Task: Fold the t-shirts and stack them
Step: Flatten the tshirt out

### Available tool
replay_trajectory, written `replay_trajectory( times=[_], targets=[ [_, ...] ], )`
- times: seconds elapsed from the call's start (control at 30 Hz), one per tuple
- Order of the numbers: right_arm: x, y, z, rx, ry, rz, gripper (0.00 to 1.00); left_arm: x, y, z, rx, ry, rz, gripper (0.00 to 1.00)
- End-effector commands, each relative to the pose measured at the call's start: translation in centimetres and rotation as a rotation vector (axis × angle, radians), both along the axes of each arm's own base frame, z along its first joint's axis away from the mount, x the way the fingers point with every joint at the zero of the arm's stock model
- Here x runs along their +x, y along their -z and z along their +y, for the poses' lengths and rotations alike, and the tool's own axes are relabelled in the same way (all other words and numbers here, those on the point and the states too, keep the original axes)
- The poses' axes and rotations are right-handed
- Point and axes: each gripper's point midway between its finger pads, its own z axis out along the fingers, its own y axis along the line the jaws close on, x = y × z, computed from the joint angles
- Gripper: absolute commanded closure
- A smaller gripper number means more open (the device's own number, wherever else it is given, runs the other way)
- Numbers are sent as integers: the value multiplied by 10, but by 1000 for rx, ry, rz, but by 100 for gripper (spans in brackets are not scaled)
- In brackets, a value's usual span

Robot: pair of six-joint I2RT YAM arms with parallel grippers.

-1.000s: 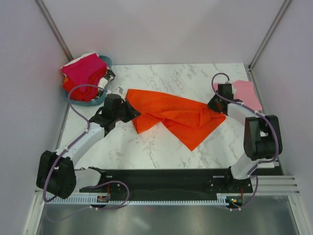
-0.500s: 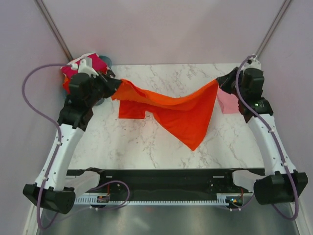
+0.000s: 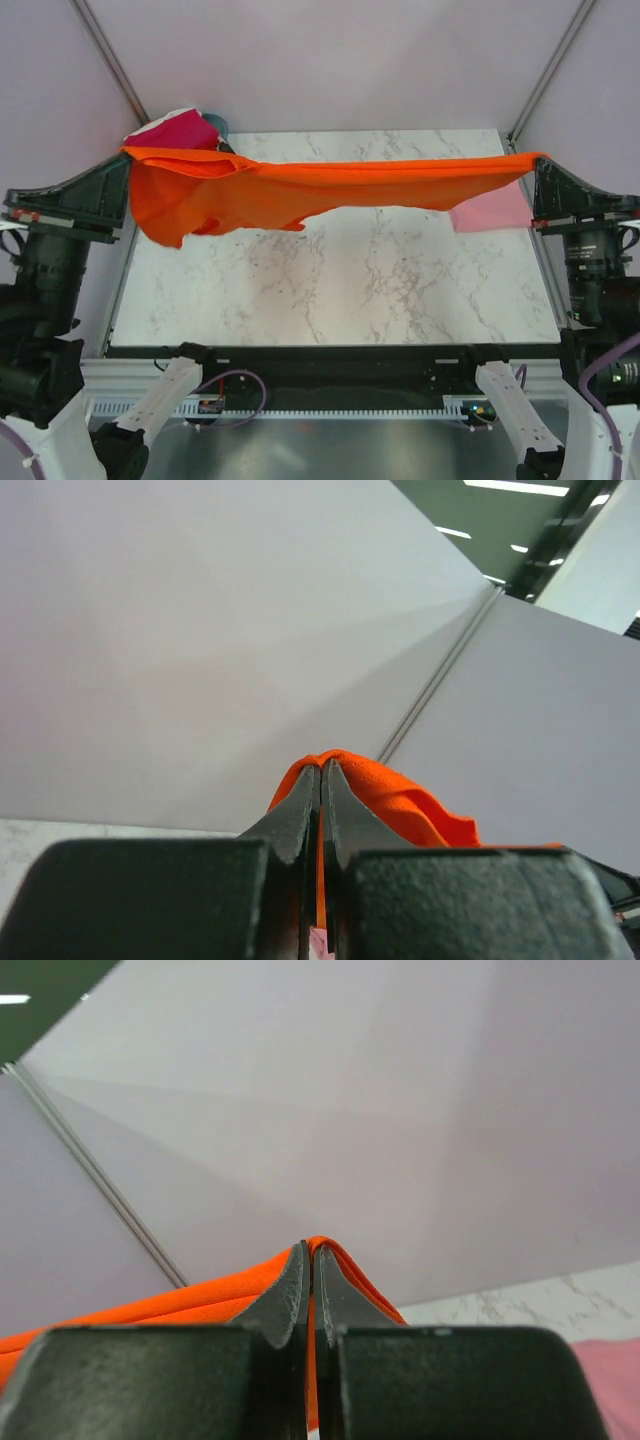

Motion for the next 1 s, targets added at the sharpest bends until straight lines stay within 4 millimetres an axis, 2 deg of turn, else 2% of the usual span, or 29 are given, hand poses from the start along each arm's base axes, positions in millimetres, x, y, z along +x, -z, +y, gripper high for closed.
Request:
replay_trajectory(
  times=[0.0,0.03,0.07,0.1,0.13,0.17,0.2,0.27,0.3,0.37,0.4,0.47,0.5,0.53,0.57,0.6,0.63,0.67,0.7,0.73,0.77,0.8,0.83,0.87,0.9,0.93,0.97],
  targets=[
    [-11,-21,-7,14,35,-45,100,0,-21,6,19,-41,-31,98],
    [-20,-33,-8,17,34,-75,100,0,-28,6,23,-44,-42,98],
    [-22,-37,-8,19,32,-82,100,13,-31,4,29,-46,-27,98],
    [-20,-37,-8,21,33,-80,100,11,-41,5,22,-53,-46,98],
    [-17,-37,-12,36,52,-75,100,19,-42,8,8,-73,-34,98],
    [-11,-34,-14,48,65,-59,100,28,-40,8,0,-83,-18,98],
    [2,-25,-16,56,77,-16,100,51,-30,7,-4,-101,33,98],
    [24,-6,-18,81,94,57,100,82,-13,2,-4,-111,99,98],
    [44,9,-17,79,95,123,100,114,13,-4,18,-117,180,98],
    [71,34,-10,84,68,209,100,147,42,-12,34,-118,254,98],
    [92,52,-7,82,62,273,100,177,78,-19,60,-114,345,98],
    [116,81,-3,87,53,358,100,203,105,-26,70,-112,398,98],
    [136,98,-2,86,54,404,100,219,128,-30,82,-107,445,98],
    [147,110,-2,82,59,433,100,236,146,-34,87,-105,485,98],
    [157,115,-2,82,64,440,100,249,156,-36,83,-105,503,98],
    [176,131,-2,76,74,487,100,258,154,-41,79,-73,494,98],
    [185,126,-4,79,87,485,100,279,171,-47,77,-54,539,98],
    [203,138,-4,71,93,526,100,288,170,-46,72,-38,543,98],
    [211,137,-5,75,80,532,100,290,145,-53,61,15,495,98],
    [217,116,-6,88,70,496,100,297,137,-57,62,33,481,98],
    [232,123,-6,100,59,520,100,312,139,-61,69,45,487,98],
    [239,116,-8,133,48,512,100,312,104,-61,72,51,411,98],
    [242,91,1,136,-4,467,100,316,90,-61,71,49,386,98],
    [257,95,-9,152,3,483,100,335,98,-60,73,40,409,98],
    [262,88,-9,158,-13,473,100,327,58,-57,58,43,322,98],
    [265,67,-10,172,-30,433,100,329,49,-54,52,41,305,98],
    [277,75,-7,175,-54,455,100,333,43,-48,41,27,288,98]
  ],
)
